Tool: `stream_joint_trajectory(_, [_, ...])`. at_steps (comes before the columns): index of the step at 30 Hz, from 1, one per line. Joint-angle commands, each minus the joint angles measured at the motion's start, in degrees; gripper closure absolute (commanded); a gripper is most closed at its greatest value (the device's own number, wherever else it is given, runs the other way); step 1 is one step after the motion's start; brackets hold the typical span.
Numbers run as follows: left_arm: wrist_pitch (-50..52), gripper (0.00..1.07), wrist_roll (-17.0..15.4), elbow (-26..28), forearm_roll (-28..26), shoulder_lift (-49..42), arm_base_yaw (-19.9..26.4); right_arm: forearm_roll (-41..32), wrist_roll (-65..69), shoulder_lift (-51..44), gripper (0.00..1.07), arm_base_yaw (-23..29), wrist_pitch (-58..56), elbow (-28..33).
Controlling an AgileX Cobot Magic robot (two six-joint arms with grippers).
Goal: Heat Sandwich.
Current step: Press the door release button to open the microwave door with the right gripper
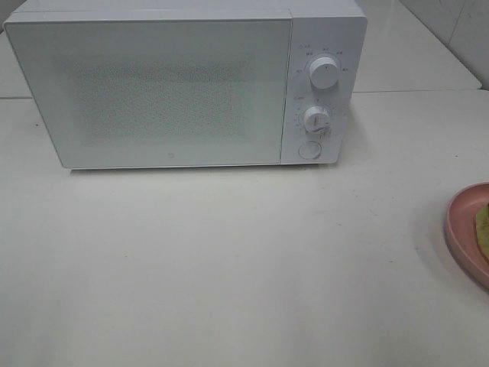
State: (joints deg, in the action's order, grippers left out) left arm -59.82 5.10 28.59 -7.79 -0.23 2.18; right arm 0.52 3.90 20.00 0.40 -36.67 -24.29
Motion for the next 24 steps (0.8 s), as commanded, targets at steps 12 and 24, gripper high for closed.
stream_joint_trajectory(12, [0.5,0.10,0.0,-0.3,-0.2,-1.5,0.0,0.0,-0.9,7.3,0.31,-0.4,18.7,6.4])
stream_joint_trajectory(24, [0.5,0.10,0.0,-0.3,-0.2,-1.5,0.0,0.0,-0.9,16.3,0.31,-0.4,30.4,7.0])
